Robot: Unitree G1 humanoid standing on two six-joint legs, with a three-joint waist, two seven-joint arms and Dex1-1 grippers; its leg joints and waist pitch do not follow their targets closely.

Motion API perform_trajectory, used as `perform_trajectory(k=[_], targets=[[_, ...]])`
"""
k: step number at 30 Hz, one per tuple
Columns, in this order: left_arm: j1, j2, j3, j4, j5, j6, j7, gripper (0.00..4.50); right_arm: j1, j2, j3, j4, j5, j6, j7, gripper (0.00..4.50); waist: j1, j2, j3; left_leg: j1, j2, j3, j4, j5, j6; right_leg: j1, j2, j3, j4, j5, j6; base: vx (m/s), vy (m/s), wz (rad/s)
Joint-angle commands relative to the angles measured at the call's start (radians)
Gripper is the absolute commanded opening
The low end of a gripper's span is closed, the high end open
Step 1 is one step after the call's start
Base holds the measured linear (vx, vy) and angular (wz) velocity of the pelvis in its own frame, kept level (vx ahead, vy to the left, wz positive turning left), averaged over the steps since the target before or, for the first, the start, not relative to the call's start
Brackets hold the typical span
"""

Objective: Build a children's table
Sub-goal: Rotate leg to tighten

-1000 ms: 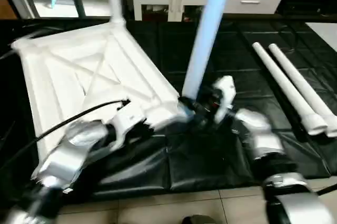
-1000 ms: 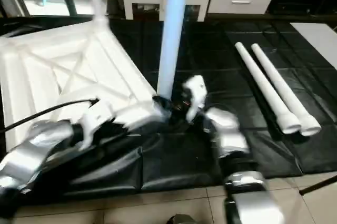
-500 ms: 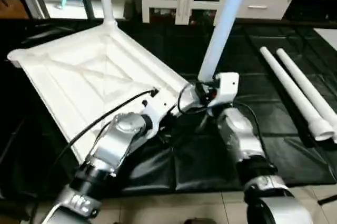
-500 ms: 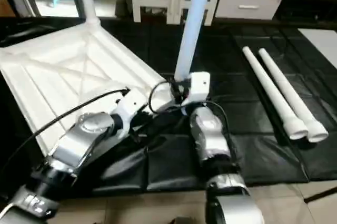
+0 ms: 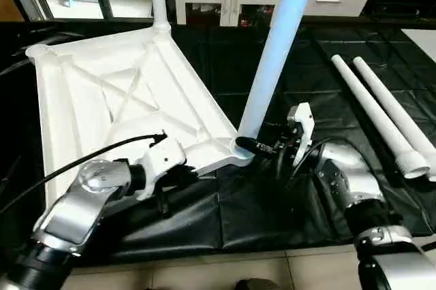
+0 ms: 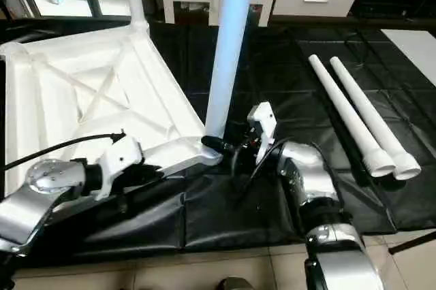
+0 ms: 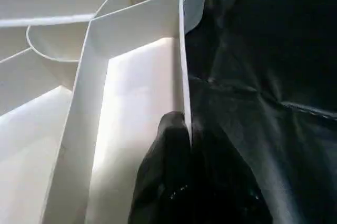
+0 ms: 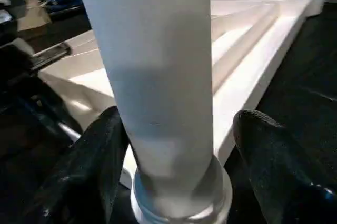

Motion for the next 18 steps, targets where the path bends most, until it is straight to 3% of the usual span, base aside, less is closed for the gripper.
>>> perform_trajectory(k=[1, 11, 15, 16, 18], targets=[[0.043, 0.012, -0.012, 0.046, 0.003, 0.011, -0.021, 0.00, -0.034, -0.027, -0.031, 0.009, 0.040, 0.002, 0.022, 3.06, 0.004, -0.002, -0.048, 0.013, 0.025, -0.001, -0.059, -0.084, 0.137, 0.047, -0.046, 0.018, -0.054, 0.034, -0.314, 0.000, 0.000, 0.00], [0.025, -0.010, -0.025, 0.050, -0.005, 0.015, -0.007, 0.00, -0.014, 0.027, -0.019, 0.012, 0.023, 0.009, -0.005, 2.22, 0.003, 0.001, -0.049, 0.012, 0.023, -0.002, -0.055, -0.054, 0.141, 0.048, -0.046, 0.019, -0.048, 0.068, -0.318, 0.000, 0.000, 0.00], [0.010, -0.021, -0.023, 0.064, 0.007, 0.025, 0.014, 0.00, -0.003, 0.041, -0.014, 0.021, 0.002, 0.005, -0.069, 2.05, 0.002, 0.000, -0.046, 0.014, 0.024, -0.002, -0.057, -0.087, 0.118, 0.045, -0.046, 0.020, -0.053, 0.014, -0.310, 0.000, 0.000, 0.00], [-0.013, -0.053, -0.026, 0.077, 0.023, 0.054, 0.057, 0.00, 0.001, 0.064, -0.014, 0.051, -0.053, -0.016, -0.231, 1.97, 0.001, 0.001, -0.044, 0.014, 0.024, -0.002, -0.059, -0.114, 0.099, 0.043, -0.047, 0.019, -0.058, -0.032, -0.300, 0.000, 0.000, 0.00], [-0.025, -0.074, -0.029, 0.086, 0.034, 0.073, 0.087, 0.00, -0.002, 0.076, -0.019, 0.070, -0.078, -0.024, -0.321, 1.97, -0.001, 0.000, -0.042, 0.013, 0.021, -0.004, -0.063, -0.133, 0.072, 0.042, -0.048, 0.020, -0.063, -0.084, -0.283, 0.000, 0.000, 0.00]])
